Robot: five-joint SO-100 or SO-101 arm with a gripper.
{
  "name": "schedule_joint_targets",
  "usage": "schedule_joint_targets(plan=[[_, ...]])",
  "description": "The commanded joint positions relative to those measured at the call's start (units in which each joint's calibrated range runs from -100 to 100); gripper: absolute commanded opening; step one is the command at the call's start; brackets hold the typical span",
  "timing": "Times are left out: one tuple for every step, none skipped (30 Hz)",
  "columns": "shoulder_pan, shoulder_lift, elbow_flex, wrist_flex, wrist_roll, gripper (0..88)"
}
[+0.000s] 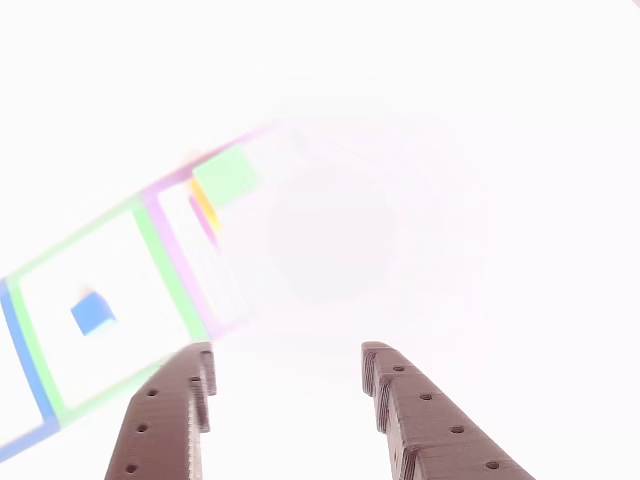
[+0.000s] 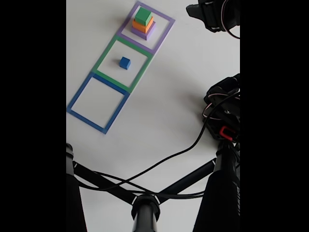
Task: Tower of hanoi
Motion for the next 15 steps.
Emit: schedule_joint_targets(plan=[[2.2,-4.0,13.3,-13.8,0.0,26.0],[2.6,-4.6,17.3,-18.0,0.0,27.6],[2.9,-4.9,20.6,-21.3,0.0,28.6],[3.3,-4.9,24.2,-25.5,0.0,29.3],[3.6,-4.9,27.0,-29.0,0.0,29.4],[3.8,-4.8,30.4,-33.5,0.0,28.4],[4.0,-4.4,33.2,-37.6,0.0,28.0],[4.1,-3.8,35.8,-41.5,0.0,28.4],[4.3,-3.2,38.2,-45.3,0.0,29.0],[4.3,-2.5,40.7,-49.8,0.0,29.5],[4.3,-2.0,43.0,-53.5,0.0,29.6],[4.3,-1.6,45.9,-57.9,0.0,29.9],[4.3,-1.4,48.5,-61.5,0.0,31.1],[4.4,-1.0,50.8,-64.7,0.0,32.3],[4.4,-0.3,52.4,-67.1,0.0,32.9]])
